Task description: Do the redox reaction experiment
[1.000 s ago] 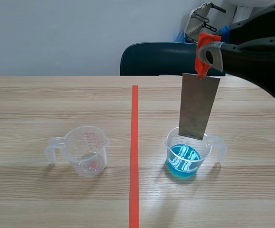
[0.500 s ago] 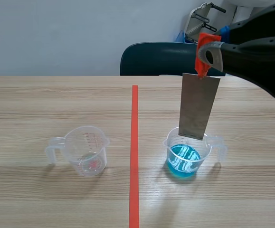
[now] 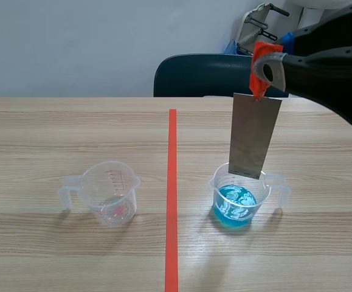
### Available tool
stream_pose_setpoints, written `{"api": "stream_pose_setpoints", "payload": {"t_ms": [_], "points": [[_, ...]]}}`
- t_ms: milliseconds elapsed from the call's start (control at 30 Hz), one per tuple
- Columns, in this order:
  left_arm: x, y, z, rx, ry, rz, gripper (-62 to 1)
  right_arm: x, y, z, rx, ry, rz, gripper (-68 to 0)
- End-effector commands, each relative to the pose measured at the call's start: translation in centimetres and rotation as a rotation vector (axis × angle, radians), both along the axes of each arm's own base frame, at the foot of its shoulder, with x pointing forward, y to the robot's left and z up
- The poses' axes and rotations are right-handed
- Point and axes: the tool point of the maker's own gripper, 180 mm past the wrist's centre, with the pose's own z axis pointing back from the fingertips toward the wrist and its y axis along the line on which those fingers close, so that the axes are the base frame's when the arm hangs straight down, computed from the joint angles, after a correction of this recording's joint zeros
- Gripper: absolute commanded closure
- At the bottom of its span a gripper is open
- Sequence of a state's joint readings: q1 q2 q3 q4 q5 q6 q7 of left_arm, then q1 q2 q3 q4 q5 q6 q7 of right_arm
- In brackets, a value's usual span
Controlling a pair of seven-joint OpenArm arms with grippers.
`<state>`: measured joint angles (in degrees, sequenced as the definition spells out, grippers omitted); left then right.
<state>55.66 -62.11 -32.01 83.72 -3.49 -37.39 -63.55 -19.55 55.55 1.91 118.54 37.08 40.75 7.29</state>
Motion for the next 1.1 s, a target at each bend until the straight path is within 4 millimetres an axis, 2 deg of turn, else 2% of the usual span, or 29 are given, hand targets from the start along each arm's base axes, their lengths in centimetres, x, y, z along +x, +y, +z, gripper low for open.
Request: {"api": "stream_pose_setpoints", "payload": {"t_ms": [0,200,367,600,800,1067], "points": [[-0.1,-1.4,0.9,-0.031,-0.019,-0.034,-1.1,0.3,0.0,1.3,0.03,-0.037,-0.003,-0.9],[-0.9,-5.0,1.1,-0.057,-0.02,-0.128,-1.0,0.3,0.0,1.3,0.03,-0.037,-0.003,-0.9],[-1.1,-7.5,0.1,-0.07,-0.009,-0.168,-1.0,0.3,0.0,1.3,0.031,-0.037,-0.003,-0.9],[0.5,-10.4,-1.7,-0.093,-0.021,-0.125,-1.1,0.3,0.0,1.3,0.033,-0.038,-0.002,-0.9],[1.7,-13.9,-3.1,-0.105,-0.049,-0.104,-1.1,0.3,0.0,1.3,0.034,-0.038,-0.002,-0.9],[1.6,-19.3,-4.0,-0.122,-0.068,-0.17,-1.1,0.3,0.1,1.4,0.038,-0.04,0.0,-0.9]]}}
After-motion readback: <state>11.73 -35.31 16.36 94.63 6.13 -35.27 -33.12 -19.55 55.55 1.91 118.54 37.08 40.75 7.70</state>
